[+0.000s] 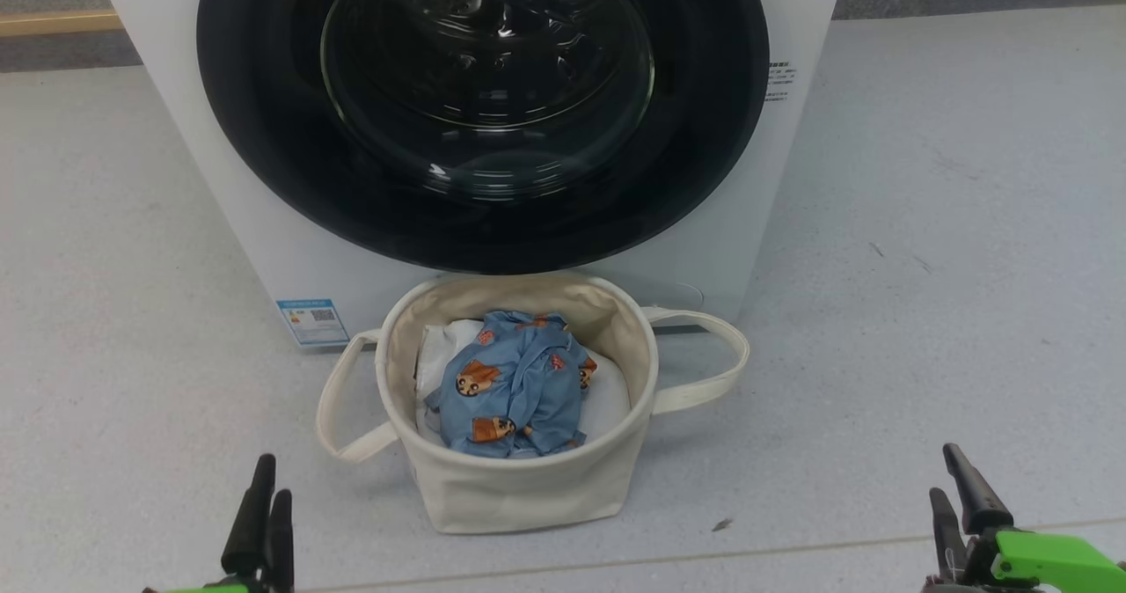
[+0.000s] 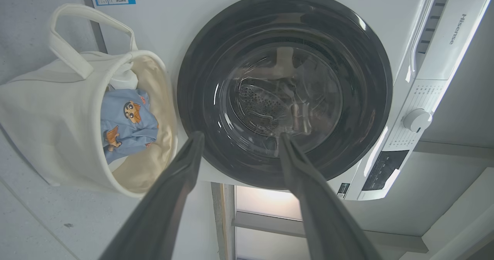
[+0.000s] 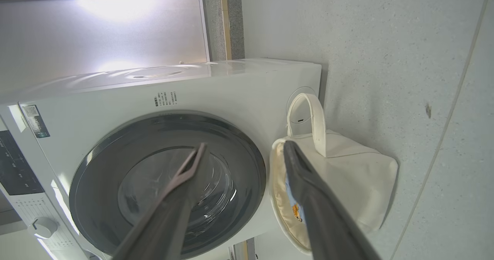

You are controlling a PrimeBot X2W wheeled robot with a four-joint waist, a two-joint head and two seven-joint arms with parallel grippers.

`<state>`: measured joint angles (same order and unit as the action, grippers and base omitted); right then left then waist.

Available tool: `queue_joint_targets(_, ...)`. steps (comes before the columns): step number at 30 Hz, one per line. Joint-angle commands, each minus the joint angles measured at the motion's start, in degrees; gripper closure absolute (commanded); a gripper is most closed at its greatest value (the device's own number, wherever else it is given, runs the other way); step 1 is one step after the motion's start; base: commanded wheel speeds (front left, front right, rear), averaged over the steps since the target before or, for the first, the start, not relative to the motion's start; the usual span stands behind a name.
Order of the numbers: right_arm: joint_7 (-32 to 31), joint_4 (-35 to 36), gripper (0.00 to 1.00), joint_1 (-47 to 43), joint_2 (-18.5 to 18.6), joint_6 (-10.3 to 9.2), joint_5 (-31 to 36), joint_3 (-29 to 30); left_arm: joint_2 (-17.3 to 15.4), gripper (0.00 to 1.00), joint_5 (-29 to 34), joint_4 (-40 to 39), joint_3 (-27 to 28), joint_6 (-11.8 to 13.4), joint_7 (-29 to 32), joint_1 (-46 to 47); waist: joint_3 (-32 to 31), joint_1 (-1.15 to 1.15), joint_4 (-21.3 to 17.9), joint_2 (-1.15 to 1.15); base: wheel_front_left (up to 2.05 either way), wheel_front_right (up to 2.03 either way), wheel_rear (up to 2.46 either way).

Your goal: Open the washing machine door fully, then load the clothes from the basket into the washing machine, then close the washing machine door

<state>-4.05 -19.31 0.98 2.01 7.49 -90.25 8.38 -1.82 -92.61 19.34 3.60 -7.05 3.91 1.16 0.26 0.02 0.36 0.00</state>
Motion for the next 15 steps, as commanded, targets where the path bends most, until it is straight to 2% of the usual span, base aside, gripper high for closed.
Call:
queue_joint_targets(1, 0.7, 2.1, 0.0, 2.9, 0.3, 0.0, 0.8, 0.4, -0.5, 0.0, -0.4, -1.5, 0.0, -0.1, -0.6, 2.3, 0.0, -0.01, 0.0, 0.0, 0.0, 0.0, 0.0)
queue_joint_targets(15, 3.1, 3.0, 0.0, 4.7, 0.4, 0.0, 8.8, 0.4, -0.6, 0.0, 1.0, -1.2, 0.4, -0.1, -2.9, 2.9, 0.0, -0.01, 0.4, 0.0, 0.0, 0.0, 0.0)
